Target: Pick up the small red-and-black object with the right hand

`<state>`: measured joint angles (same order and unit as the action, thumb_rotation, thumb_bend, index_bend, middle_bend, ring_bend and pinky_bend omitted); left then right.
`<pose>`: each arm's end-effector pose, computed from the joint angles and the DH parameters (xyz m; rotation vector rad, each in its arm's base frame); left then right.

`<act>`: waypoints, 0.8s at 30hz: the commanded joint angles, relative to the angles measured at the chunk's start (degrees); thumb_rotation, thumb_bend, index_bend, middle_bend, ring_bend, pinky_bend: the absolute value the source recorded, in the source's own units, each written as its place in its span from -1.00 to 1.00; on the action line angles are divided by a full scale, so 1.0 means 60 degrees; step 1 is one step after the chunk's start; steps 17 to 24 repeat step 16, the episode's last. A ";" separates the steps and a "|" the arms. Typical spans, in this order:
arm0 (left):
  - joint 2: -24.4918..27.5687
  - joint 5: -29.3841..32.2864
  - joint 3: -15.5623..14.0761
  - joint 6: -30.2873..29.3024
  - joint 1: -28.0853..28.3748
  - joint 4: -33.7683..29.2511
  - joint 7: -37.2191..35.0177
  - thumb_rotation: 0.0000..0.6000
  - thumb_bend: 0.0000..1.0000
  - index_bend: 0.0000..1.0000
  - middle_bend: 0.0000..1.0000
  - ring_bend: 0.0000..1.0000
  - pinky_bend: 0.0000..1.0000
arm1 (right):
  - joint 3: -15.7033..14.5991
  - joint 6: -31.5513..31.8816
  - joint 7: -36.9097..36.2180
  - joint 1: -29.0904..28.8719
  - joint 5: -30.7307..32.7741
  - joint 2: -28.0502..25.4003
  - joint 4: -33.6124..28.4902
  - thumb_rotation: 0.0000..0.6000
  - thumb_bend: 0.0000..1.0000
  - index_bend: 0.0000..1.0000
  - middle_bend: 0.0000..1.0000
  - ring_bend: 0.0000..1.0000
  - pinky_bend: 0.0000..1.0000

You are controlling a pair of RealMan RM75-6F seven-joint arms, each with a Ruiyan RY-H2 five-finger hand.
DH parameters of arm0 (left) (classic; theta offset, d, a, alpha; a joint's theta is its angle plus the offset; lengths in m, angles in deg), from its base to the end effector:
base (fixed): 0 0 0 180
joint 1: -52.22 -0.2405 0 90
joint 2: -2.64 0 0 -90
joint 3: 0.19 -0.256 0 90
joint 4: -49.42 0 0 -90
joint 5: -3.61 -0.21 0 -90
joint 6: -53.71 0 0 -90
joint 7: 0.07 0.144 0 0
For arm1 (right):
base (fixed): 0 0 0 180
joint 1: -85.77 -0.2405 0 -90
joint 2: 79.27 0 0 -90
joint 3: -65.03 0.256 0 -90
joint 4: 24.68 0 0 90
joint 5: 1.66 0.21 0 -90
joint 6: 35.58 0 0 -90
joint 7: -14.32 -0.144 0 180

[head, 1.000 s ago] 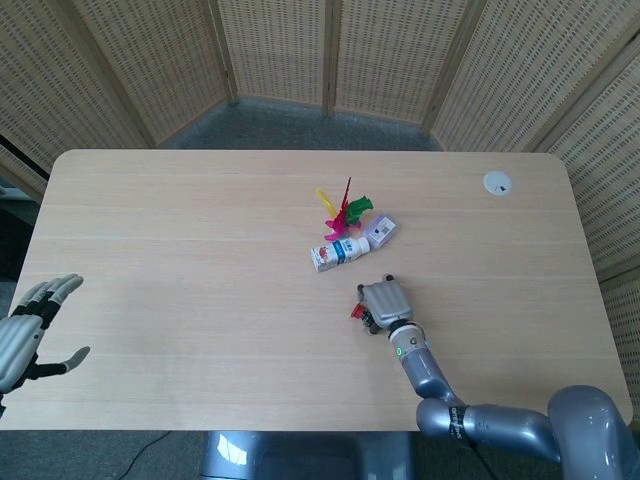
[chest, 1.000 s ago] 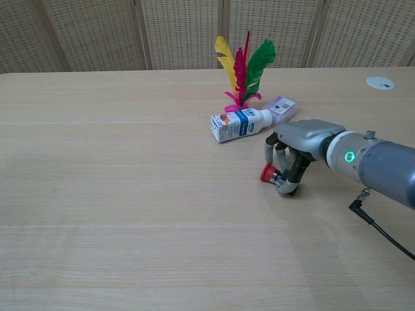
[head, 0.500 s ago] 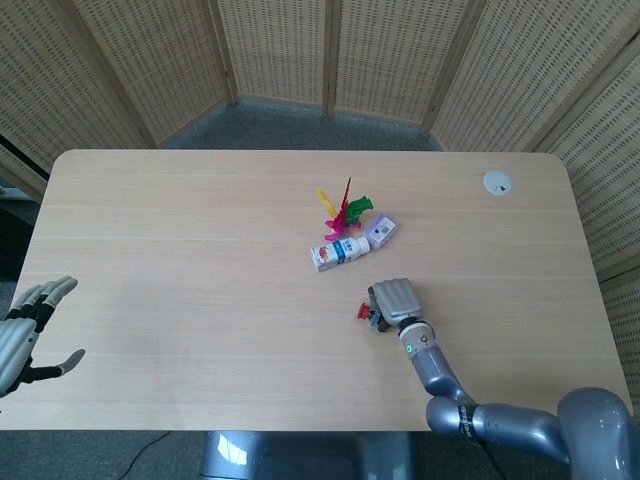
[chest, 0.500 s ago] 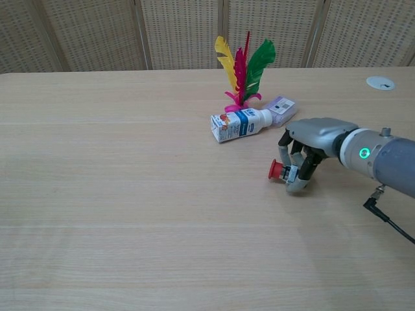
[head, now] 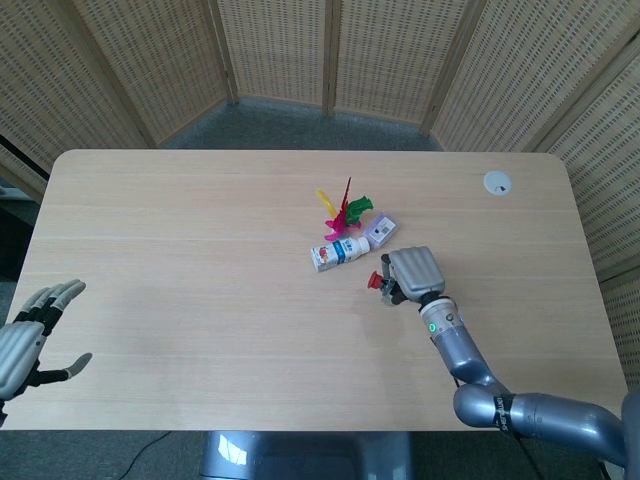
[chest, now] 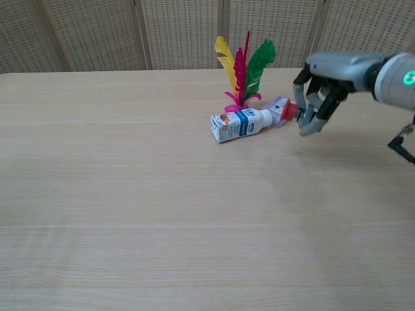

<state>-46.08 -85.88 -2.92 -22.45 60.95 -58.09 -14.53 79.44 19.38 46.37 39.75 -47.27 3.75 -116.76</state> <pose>-0.2733 0.1720 0.1814 -1.4958 -1.2350 -0.9714 -0.1367 -0.3650 0.0171 1.7679 -0.9954 0.8061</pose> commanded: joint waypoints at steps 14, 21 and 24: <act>0.0182 -0.0355 -0.0319 -0.0614 -0.0529 -0.0228 0.0107 1.00 -0.35 -1.00 -1.00 -1.00 -1.00 | 0.0889 0.0652 -0.0015 -0.0534 -0.0033 -0.1888 -0.2220 1.00 -0.83 0.23 0.61 0.76 0.08; 0.0157 -0.0386 -0.0318 -0.0612 -0.0526 -0.0202 0.0080 1.00 -0.35 -1.00 -1.00 -1.00 -1.00 | 0.0818 0.0705 0.0047 -0.0563 0.0036 -0.1964 -0.2354 1.00 -0.83 0.23 0.61 0.76 0.08; 0.0157 -0.0386 -0.0318 -0.0612 -0.0526 -0.0202 0.0080 1.00 -0.35 -1.00 -1.00 -1.00 -1.00 | 0.0818 0.0705 0.0047 -0.0563 0.0036 -0.1964 -0.2354 1.00 -0.83 0.23 0.61 0.76 0.08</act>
